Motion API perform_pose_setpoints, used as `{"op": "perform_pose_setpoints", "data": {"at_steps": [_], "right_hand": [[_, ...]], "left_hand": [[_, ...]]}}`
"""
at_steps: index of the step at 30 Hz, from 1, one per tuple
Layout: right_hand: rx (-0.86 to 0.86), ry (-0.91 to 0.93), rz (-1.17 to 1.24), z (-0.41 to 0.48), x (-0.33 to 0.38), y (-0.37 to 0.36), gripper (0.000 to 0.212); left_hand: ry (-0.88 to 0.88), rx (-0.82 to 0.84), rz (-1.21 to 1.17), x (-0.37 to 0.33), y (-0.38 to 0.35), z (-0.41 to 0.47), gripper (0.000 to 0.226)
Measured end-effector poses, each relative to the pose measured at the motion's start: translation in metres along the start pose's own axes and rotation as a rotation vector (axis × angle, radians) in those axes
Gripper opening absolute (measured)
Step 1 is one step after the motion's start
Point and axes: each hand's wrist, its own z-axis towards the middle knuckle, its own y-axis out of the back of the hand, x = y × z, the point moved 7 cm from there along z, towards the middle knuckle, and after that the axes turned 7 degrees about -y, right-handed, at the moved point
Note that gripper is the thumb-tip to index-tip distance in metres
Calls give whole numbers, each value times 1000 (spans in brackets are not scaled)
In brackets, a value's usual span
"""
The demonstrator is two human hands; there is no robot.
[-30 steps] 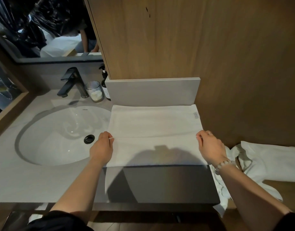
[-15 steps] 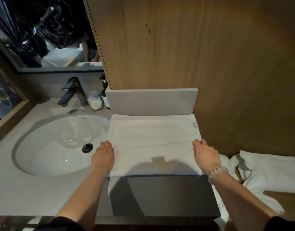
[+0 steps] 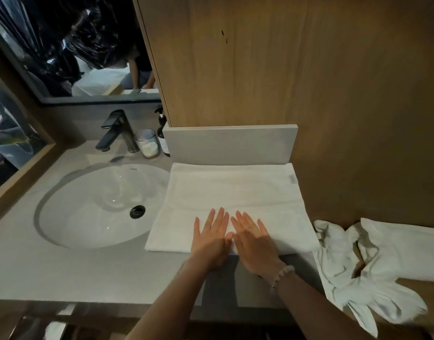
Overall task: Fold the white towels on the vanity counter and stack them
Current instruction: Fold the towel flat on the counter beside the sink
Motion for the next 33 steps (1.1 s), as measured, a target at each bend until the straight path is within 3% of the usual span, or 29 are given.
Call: {"op": "perform_pose_setpoints", "data": {"at_steps": [1, 7, 10, 14, 21, 28, 33], "right_hand": [[3, 14, -20, -1, -5, -2, 41], [195, -39, -20, 0, -43, 3, 101], [293, -191, -28, -5, -82, 12, 88], [298, -256, -69, -10, -98, 16, 116], [365, -282, -110, -17, -98, 16, 82], [394, -273, -135, -30, -97, 16, 84], [490, -299, -92, -30, -95, 22, 70]], "left_hand": [[19, 23, 1, 2, -1, 1, 62], [106, 37, -86, 17, -3, -3, 58], [155, 29, -135, 33, -2, -11, 58], [292, 62, -133, 56, -2, -24, 65], [305, 95, -163, 59, -3, -36, 67], [305, 112, -174, 53, -7, -49, 67], [278, 143, -235, 54, 2, -53, 66]]}}
